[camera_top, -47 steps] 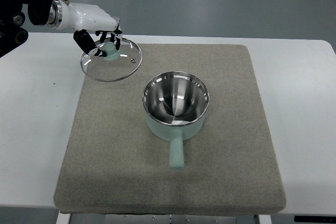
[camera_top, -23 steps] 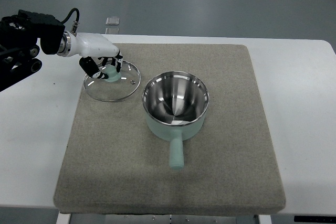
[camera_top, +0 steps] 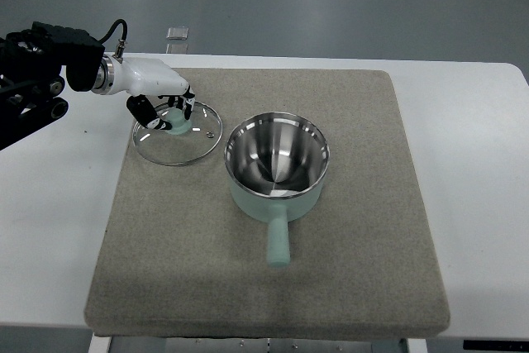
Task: Place lid left of pot with left hand
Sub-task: 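Lower the lid onto the mat beside the pot, left hand, then open the left hand and release the lid knob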
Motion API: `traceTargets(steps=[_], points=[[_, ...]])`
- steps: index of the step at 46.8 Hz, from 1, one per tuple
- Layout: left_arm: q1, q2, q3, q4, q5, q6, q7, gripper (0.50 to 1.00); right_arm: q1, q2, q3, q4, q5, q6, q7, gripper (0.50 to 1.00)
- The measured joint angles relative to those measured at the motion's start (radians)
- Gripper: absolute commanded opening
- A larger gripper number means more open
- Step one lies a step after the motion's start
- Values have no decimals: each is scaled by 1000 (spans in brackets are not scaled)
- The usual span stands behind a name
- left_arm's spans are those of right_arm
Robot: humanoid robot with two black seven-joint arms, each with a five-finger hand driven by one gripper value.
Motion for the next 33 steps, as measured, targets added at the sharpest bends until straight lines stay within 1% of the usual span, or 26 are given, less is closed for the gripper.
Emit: traceTargets(steps=[3, 7, 14, 18, 20, 28, 33], points=[[0, 1, 0, -1, -1, 2, 0, 956, 0, 0, 0, 0, 0, 0, 0, 921], [0, 2, 0, -2, -8, 5, 0, 994, 0, 0, 0, 0, 0, 0, 0, 921], [-1, 4, -4, 6, -43, 10, -1, 994, 0, 0, 0, -1, 0, 0, 0, 923], [-2, 2, -5, 31, -116, 12, -1, 994, 0, 0, 0, 0, 0, 0, 0, 921], [-2, 1, -6, 50, -177, 12, -2, 994, 0, 0, 0, 0, 0, 0, 0, 921], [0, -1, -6, 135, -549, 21, -1, 994, 0, 0, 0, 0, 0, 0, 0, 921], [0, -1, -5, 182, -712, 23, -2, 994, 0, 0, 0, 0, 0, 0, 0, 923]])
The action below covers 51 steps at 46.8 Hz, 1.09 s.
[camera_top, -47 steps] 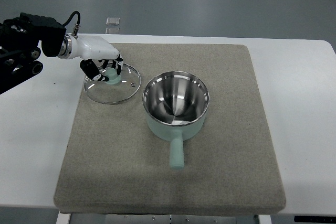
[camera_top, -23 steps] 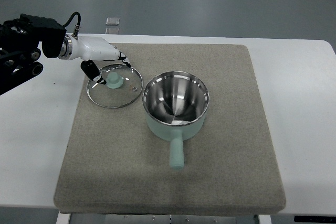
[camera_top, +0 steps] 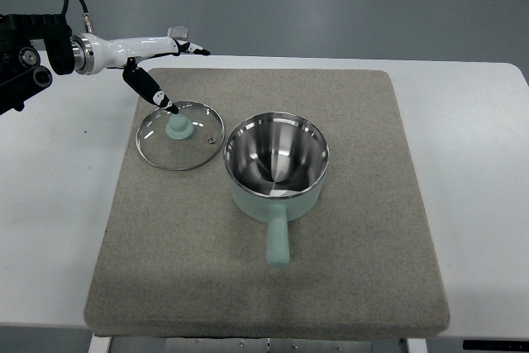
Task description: Place lid left of pot with left hand
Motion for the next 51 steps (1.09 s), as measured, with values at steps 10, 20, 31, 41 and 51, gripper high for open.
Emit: traceTargets(steps=[10, 20, 31, 41, 51], points=[[22, -2, -6, 27, -247, 16, 0, 996, 0, 0, 0, 0, 0, 0, 0, 921], [57, -17, -10, 85, -599, 18, 0, 996, 0, 0, 0, 0, 0, 0, 0, 923], [84, -42, -50, 179, -937, -15, 2, 996, 0, 0, 0, 0, 0, 0, 0, 921], [102, -51, -55, 257, -1146, -200, 15, 996, 0, 0, 0, 0, 0, 0, 1, 921], [129, -72, -77, 341, -1323, -290, 94, 996, 0, 0, 0, 0, 0, 0, 0, 923]])
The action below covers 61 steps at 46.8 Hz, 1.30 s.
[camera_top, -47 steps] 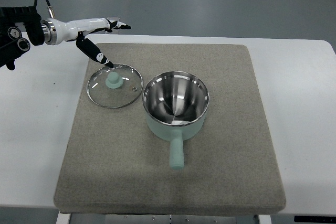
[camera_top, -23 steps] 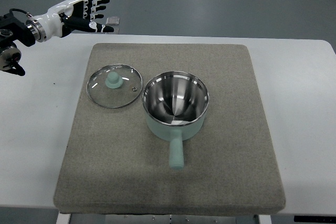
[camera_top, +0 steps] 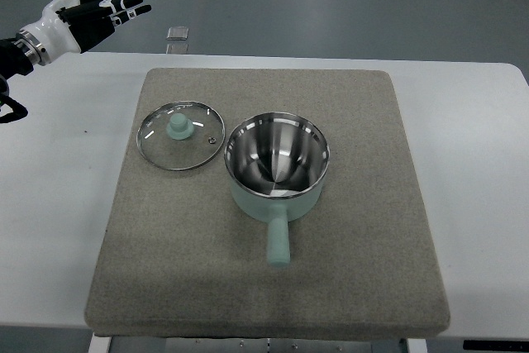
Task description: Place lid left of pot with left hand
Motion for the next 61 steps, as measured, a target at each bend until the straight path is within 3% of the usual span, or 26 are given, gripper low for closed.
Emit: traceTargets(steps=[8, 22, 61], points=[[31, -24, -82, 17, -66, 0, 107, 996, 0, 0, 0, 0, 0, 0, 0, 921], [57, -79, -98, 76, -65, 0, 161, 996, 0, 0, 0, 0, 0, 0, 0, 921], [49, -98, -136, 76, -48, 0, 165, 996, 0, 0, 4, 2, 4, 3, 0, 921]])
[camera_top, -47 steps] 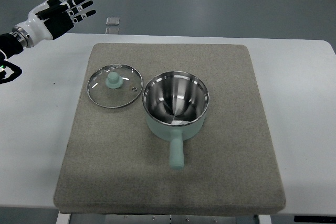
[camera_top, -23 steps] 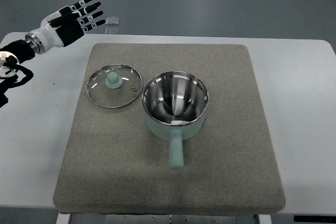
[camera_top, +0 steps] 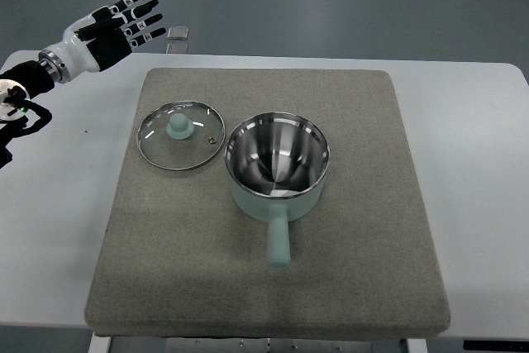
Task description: Place lid left of pot with left hand
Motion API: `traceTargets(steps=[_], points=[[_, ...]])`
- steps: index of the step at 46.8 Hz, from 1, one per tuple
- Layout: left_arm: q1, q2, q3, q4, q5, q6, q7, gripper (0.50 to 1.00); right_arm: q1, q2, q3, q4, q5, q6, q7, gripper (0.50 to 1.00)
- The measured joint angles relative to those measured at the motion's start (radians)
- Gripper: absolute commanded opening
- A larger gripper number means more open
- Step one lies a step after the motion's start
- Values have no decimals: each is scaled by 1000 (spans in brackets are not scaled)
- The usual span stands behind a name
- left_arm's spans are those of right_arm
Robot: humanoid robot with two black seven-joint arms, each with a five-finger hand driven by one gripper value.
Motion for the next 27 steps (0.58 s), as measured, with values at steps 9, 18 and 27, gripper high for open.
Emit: traceTargets(steps=[9, 18, 27], points=[[0, 1, 0, 0, 2, 0, 0, 996, 0, 0, 1, 9, 0, 1, 0, 923], [0, 2, 7, -1, 2, 0, 0, 996, 0, 0, 0, 14, 0, 2, 0, 921], [-3, 5, 10, 1, 10, 0, 0, 996, -1, 0, 1, 17, 0, 1, 1, 921]])
